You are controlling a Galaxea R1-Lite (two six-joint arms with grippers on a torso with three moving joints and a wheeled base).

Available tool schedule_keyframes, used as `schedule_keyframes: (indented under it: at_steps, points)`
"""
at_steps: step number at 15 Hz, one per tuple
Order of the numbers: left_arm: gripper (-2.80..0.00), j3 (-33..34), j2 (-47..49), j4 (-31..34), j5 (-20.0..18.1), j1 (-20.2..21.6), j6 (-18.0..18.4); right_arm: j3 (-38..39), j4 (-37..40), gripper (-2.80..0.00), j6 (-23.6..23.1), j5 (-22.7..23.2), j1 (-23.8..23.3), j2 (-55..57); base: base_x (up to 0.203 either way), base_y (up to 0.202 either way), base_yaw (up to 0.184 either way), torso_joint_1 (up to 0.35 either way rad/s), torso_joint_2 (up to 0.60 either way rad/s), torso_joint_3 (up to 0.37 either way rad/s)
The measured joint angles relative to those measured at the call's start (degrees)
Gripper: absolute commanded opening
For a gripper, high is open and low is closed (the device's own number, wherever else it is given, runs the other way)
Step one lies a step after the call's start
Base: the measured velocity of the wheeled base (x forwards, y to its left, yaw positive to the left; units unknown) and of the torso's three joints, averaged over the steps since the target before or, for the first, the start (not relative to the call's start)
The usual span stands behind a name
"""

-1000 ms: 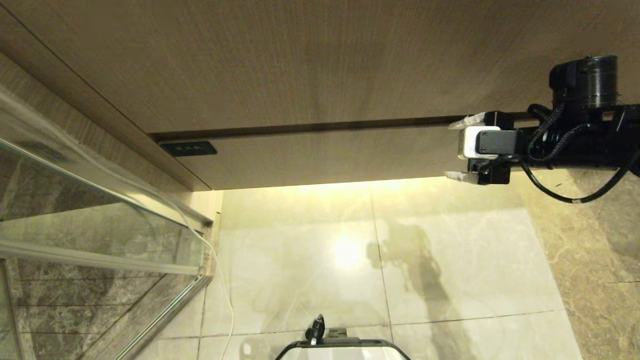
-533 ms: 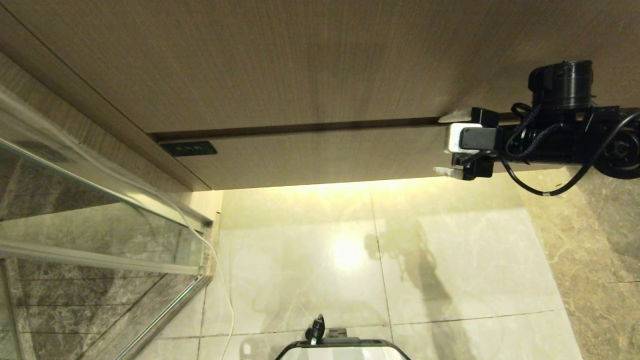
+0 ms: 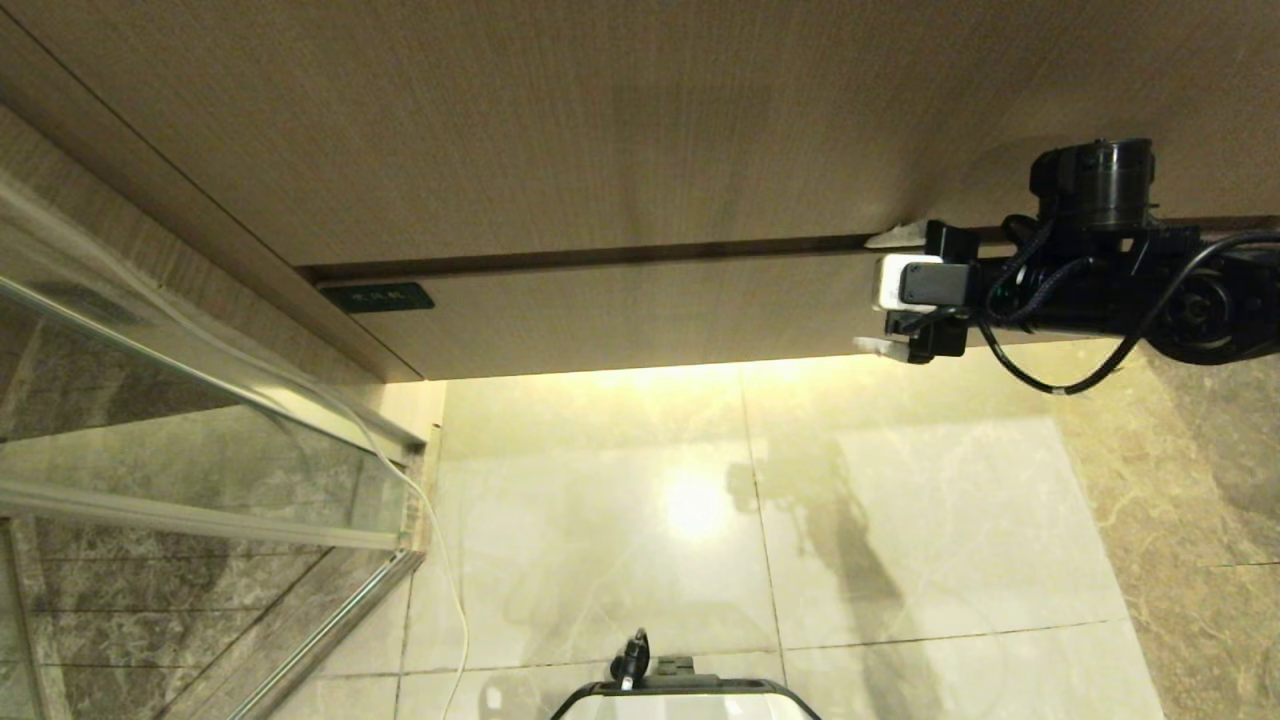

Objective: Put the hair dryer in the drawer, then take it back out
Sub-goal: Pull open the drawer

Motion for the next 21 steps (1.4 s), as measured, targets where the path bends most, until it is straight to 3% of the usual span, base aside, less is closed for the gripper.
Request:
schedule_keyframes:
  at_steps: [8, 12, 17, 21]
  points:
    - [-2.80, 0.0, 0.0, 0.0, 0.0, 0.0, 0.0, 0.8, -4.5, 0.00, 0.8, -0.2, -0.1, 2.1, 0.000, 0.000, 0.000, 0.000, 0.00, 0.000]
    - [-2.80, 0.0, 0.0, 0.0, 0.0, 0.0, 0.0, 1.1, -4.3, 0.00, 3.4, -3.4, -0.2, 2.6, 0.000, 0.000, 0.000, 0.000, 0.00, 0.000]
    - [-2.80, 0.0, 0.0, 0.0, 0.0, 0.0, 0.0, 1.0, 0.8, 0.00, 8.8, -8.9, -0.3, 2.2, 0.000, 0.000, 0.000, 0.000, 0.00, 0.000]
    - [-2.80, 0.0, 0.0, 0.0, 0.0, 0.0, 0.0, 1.7, 6.3, 0.00, 9.4, -10.4, -1.1, 0.9, 0.000, 0.000, 0.000, 0.000, 0.00, 0.000]
